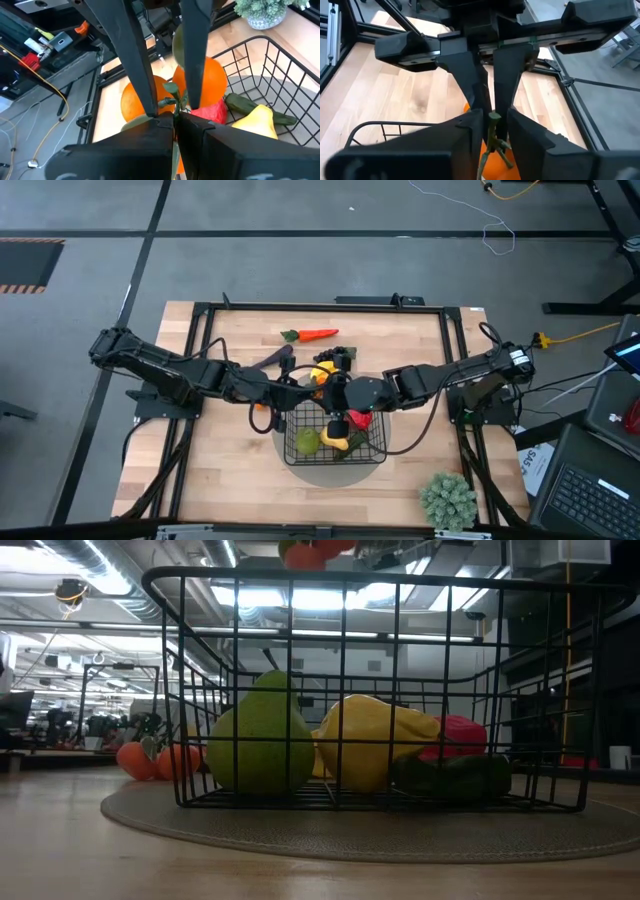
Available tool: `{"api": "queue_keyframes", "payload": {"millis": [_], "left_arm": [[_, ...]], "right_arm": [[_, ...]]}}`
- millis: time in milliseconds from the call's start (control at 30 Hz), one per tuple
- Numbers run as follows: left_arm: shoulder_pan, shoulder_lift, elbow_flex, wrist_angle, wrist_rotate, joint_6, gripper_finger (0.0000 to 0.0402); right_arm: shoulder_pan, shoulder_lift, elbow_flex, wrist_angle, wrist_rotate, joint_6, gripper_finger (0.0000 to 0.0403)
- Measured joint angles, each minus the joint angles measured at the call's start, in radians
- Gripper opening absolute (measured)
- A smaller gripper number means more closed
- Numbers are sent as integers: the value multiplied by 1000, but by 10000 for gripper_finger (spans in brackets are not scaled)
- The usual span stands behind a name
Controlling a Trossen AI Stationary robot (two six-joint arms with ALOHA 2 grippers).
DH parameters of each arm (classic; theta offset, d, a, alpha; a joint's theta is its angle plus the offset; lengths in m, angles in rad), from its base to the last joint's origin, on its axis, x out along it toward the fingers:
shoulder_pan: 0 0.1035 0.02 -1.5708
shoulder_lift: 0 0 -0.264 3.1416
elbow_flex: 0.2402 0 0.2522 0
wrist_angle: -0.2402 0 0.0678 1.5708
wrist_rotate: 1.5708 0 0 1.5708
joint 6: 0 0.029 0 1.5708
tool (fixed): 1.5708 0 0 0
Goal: Build produce basket
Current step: Put the bottom orange tangerine into the black wire basket
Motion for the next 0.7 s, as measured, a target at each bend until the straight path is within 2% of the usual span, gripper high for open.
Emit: {"api": "queue_keyframes", "payload": {"millis": [133,300,700], "left_arm": [[0,0,0,1,0,0,0],[1,0,-1,10,-1,0,0],[1,0,-1,18,-8,1,39]], "right_arm": [[0,0,0,-11,0,0,70],[0,-1,0,-39,-1,-5,12],[0,-1,0,-57,-5,-10,1]]}}
